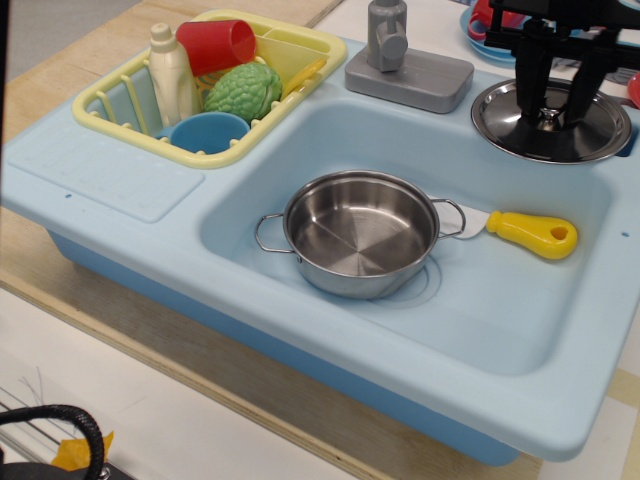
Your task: Put lid on pot or pan
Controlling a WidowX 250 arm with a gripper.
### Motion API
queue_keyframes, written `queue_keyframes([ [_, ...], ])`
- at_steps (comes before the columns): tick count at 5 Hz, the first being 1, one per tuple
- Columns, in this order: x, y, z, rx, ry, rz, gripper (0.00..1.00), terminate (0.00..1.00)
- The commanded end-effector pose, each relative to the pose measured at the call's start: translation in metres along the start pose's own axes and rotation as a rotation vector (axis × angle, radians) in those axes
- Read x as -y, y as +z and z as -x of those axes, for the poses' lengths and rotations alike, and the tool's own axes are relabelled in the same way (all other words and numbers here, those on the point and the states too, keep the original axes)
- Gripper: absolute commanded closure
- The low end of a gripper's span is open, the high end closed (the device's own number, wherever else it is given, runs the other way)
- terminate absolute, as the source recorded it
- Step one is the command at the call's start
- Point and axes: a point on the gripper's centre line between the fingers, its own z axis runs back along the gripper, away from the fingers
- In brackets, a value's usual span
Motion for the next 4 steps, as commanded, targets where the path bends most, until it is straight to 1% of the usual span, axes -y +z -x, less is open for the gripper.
queue_keyframes([
  [1,0.003,0.022,-0.001,0.034,0.004,0.02,1.0,0.0],
  [2,0.011,0.032,0.01,0.031,0.016,0.013,1.0,0.0],
  [3,0.01,0.038,0.029,0.015,0.077,0.006,1.0,0.0],
  [4,0.002,0.033,0.049,0.026,0.134,0.023,1.0,0.0],
])
